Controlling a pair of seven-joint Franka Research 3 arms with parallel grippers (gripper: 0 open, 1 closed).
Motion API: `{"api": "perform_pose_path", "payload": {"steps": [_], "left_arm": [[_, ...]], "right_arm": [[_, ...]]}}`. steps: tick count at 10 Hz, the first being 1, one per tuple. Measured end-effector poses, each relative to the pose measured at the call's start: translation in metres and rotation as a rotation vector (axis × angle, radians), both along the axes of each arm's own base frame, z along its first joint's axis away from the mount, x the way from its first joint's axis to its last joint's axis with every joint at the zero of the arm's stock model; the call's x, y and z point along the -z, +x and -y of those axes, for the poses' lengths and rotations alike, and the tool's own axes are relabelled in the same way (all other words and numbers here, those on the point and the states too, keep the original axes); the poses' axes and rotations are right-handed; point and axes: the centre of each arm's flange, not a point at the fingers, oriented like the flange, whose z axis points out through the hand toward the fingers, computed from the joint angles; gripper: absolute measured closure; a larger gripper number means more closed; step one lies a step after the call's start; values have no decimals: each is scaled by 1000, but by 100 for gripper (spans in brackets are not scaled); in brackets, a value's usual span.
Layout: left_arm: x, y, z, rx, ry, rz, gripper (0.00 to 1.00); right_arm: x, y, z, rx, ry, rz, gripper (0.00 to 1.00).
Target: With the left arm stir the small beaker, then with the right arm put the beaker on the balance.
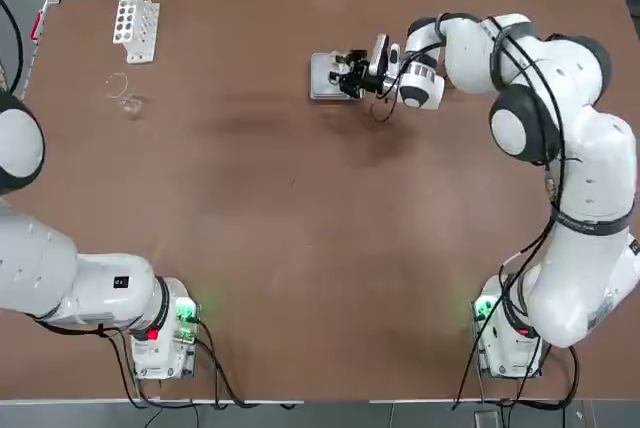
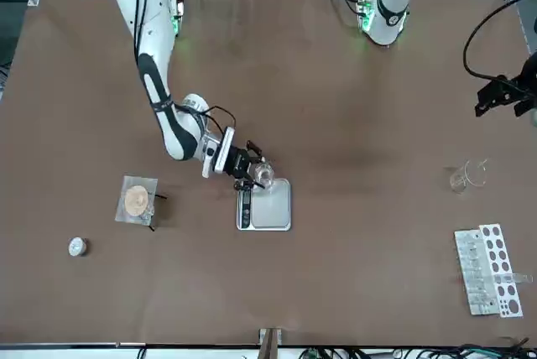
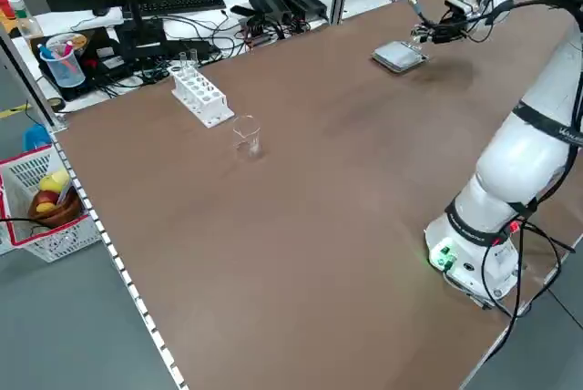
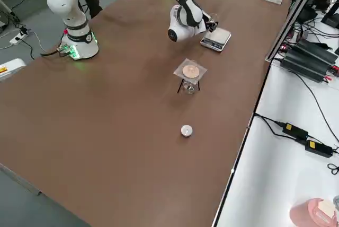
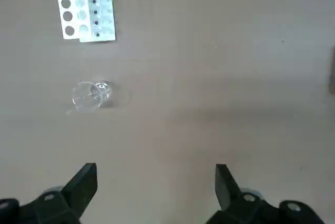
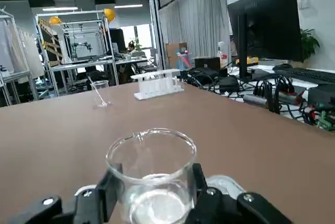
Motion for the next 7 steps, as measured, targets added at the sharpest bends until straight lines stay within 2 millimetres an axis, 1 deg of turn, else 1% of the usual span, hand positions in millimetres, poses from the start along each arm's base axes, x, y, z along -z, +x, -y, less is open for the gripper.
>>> {"api": "perform_pose_path", "payload": {"steps": [1,3,7], "left_arm": [[5,5,-1,-2,0,1,0],[12,12,-2,-3,1,14,0],[12,13,-2,-3,1,16,0]], "right_arm": [[8,5,-1,8,-6,-1,41],[13,15,-4,19,-16,6,41],[21,23,-9,33,-29,1,41]]}}
